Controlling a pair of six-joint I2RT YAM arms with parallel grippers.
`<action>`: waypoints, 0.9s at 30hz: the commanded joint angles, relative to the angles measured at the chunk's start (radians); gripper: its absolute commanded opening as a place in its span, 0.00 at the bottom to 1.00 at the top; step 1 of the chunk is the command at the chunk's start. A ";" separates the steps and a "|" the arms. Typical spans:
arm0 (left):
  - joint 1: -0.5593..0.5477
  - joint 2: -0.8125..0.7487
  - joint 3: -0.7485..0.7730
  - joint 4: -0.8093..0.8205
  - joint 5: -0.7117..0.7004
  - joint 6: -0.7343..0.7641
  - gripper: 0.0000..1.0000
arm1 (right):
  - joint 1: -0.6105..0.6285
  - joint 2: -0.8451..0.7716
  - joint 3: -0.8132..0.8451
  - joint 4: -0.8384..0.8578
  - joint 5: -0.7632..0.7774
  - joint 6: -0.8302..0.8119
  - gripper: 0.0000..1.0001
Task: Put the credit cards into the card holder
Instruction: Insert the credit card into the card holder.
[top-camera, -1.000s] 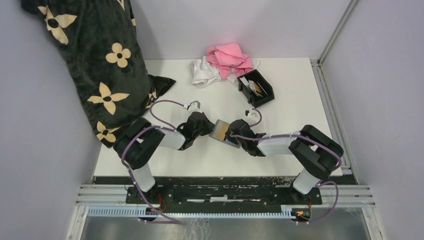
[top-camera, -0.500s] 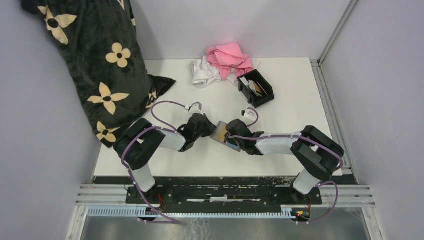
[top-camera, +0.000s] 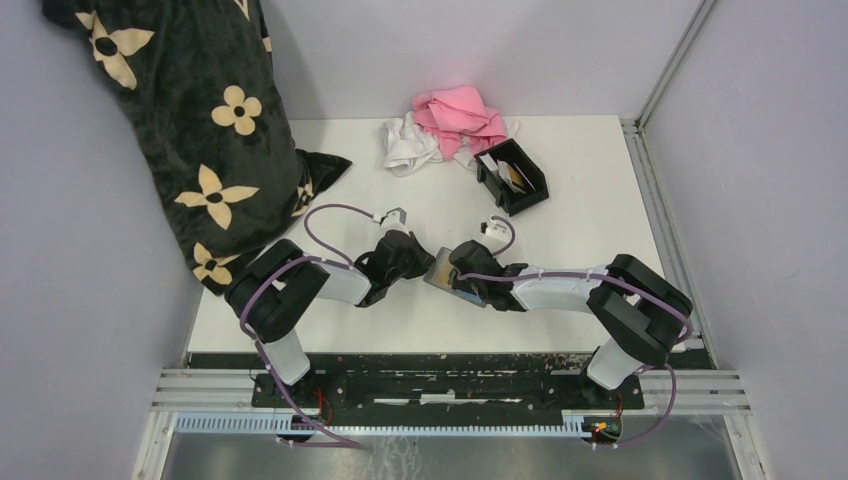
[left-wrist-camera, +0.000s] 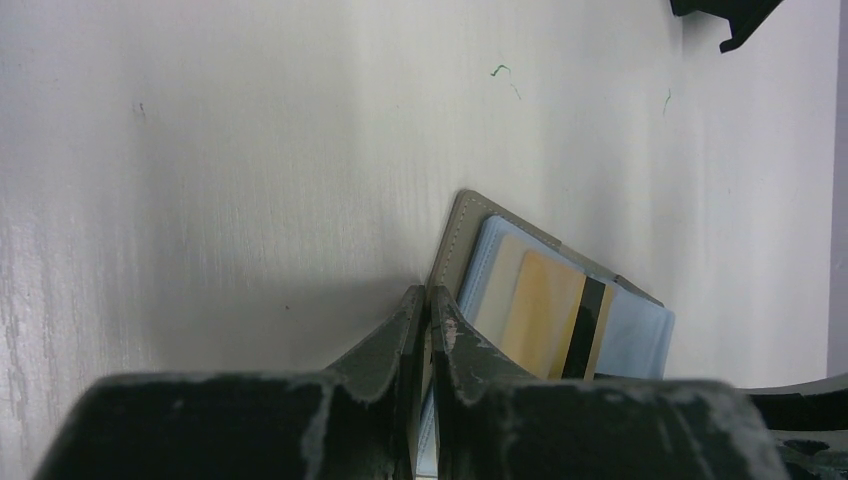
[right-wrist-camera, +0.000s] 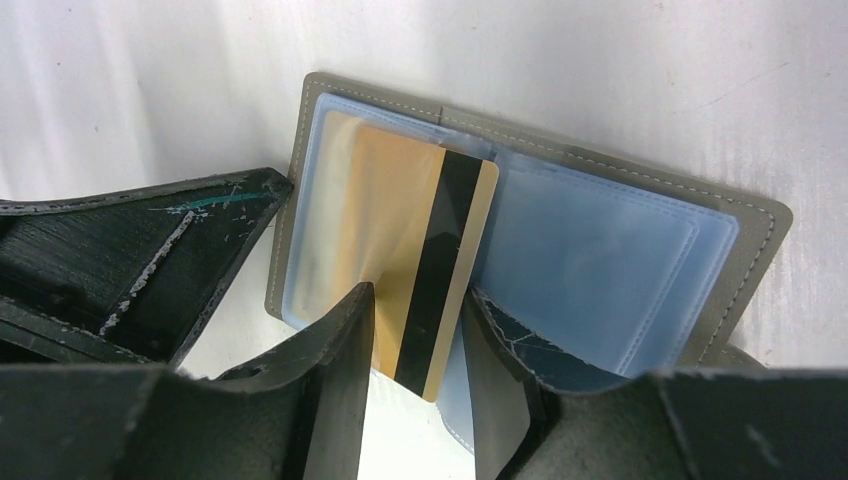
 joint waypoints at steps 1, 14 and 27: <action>-0.021 0.053 -0.073 -0.285 0.040 0.002 0.14 | 0.009 0.004 -0.021 -0.166 0.010 -0.028 0.45; -0.026 0.053 -0.081 -0.270 0.049 -0.008 0.13 | 0.017 -0.073 -0.062 -0.213 0.055 -0.012 0.45; -0.044 0.048 -0.092 -0.256 0.049 -0.021 0.13 | 0.023 -0.120 -0.090 -0.192 0.049 -0.014 0.45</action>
